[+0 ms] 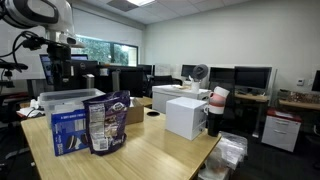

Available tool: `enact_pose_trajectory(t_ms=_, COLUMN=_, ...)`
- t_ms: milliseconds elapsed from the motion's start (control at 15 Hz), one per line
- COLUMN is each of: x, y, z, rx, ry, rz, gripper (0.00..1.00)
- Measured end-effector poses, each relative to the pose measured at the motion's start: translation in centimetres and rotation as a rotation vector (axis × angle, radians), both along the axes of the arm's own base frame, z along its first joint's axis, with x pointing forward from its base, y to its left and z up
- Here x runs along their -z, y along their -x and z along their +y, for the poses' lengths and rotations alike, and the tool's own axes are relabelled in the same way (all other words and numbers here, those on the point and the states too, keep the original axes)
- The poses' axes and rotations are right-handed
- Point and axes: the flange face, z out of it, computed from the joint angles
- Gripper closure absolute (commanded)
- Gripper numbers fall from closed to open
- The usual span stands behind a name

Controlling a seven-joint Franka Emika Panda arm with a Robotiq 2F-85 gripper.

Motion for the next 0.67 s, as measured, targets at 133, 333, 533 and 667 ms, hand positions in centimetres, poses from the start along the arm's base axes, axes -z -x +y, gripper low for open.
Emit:
enact_pose_trajectory(t_ms=133, x=0.4, y=-0.1, z=0.9, rx=-0.033, ry=-0.024, rz=-0.025, gripper=0.0)
enact_pose_trajectory(t_ms=333, x=1.0, y=-0.1, z=1.8, rx=-0.119, ry=-0.071, rz=-0.064, gripper=0.0)
enact_pose_trajectory(t_ms=533, x=1.7, y=0.1, z=2.3, rx=-0.227, ry=-0.108, rz=-0.089, gripper=0.0)
enact_pose_trajectory(t_ms=667, x=2.4, y=0.3, z=2.4, rx=-0.298, ry=-0.122, rz=-0.094, gripper=0.0)
